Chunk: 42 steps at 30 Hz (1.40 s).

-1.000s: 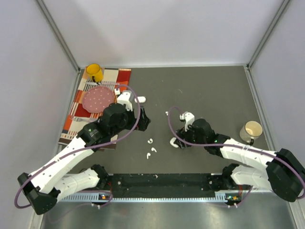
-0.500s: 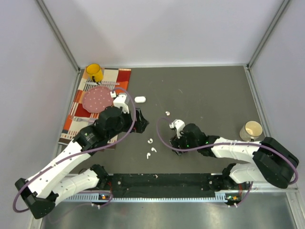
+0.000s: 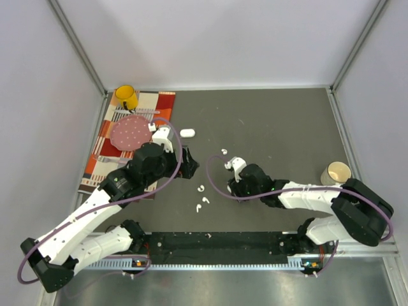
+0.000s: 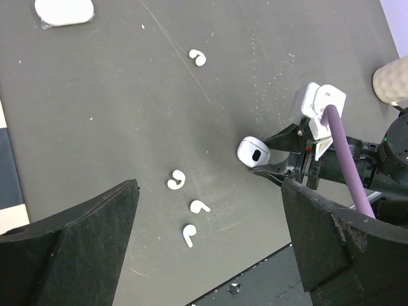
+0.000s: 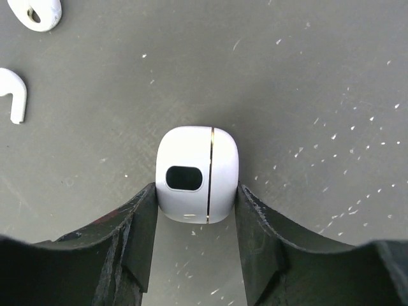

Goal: Insert the wireless bluetooth earbuds into the charging case
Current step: Pick up the charging case at the center of the board.

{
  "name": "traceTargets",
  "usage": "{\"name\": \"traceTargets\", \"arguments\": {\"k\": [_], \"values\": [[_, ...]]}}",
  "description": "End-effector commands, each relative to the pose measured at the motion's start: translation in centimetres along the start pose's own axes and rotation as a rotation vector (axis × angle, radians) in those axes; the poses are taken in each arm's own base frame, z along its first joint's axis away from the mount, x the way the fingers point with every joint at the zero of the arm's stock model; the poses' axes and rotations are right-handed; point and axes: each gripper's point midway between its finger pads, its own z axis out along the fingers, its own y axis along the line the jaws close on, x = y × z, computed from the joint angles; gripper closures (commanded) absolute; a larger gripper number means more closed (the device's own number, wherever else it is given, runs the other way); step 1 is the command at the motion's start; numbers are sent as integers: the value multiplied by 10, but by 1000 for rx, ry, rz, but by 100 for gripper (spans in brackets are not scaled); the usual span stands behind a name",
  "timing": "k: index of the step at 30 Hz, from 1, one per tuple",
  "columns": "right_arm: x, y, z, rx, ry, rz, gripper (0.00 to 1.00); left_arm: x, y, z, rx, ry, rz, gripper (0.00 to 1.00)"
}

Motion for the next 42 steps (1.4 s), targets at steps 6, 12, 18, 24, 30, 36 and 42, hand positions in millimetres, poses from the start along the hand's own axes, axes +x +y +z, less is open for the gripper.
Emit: {"name": "traceTargets", "arguments": {"k": [6, 12, 18, 24, 30, 36, 42], "values": [[-8, 11, 3, -35, -7, 25, 70, -7, -4, 1, 22, -29, -37, 1], [-52, 21, -19, -97, -182, 19, 89, -16, -17, -2, 110, -54, -84, 1], [-117, 30, -69, -154, -457, -52, 100, -27, -28, -11, 229, -87, -153, 1], [-147, 44, -111, -223, -628, -255, 100, -30, -59, -16, 465, -27, -240, 1], [-165, 52, -135, -256, -677, -365, 100, -18, -89, -14, 673, 113, -190, 1], [-178, 48, -145, -222, -704, -408, 100, -10, -85, 1, 635, 184, -184, 1], [-185, 48, -148, -217, -722, -424, 100, -6, -85, 9, 623, 223, -190, 1]]}}
